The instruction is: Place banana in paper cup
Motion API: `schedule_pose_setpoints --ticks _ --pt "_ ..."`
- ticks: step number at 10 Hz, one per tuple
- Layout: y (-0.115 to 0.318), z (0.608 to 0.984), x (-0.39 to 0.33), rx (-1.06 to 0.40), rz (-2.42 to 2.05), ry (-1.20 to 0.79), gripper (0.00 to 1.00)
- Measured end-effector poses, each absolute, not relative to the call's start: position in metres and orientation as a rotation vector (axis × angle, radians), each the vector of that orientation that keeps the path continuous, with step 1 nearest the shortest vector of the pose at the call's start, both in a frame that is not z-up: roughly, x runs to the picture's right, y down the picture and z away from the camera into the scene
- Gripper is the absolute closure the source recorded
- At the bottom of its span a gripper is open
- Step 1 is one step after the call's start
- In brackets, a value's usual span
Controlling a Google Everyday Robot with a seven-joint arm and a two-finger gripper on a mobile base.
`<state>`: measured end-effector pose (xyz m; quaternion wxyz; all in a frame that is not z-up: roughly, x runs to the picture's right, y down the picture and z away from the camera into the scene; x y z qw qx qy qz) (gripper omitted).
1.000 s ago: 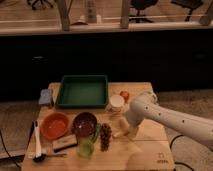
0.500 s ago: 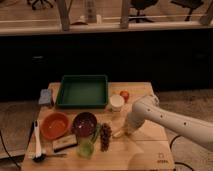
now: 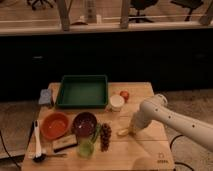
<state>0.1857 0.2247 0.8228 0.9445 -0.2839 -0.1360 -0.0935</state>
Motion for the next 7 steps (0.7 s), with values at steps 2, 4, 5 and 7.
schedule_pose_setpoints --ticks 2,4,5,7 --pt "0.213 0.81 0.198 -0.556 -0.19 -0.264 1.0" --pt "0.194 0.793 0.208 -0.523 -0.2 -0.243 1.0" --pt "0.186 0.784 0.213 -0.51 -0.206 -0.229 1.0" --pt "0.17 0.77 0.216 -0.485 -0.214 -0.208 1.0"
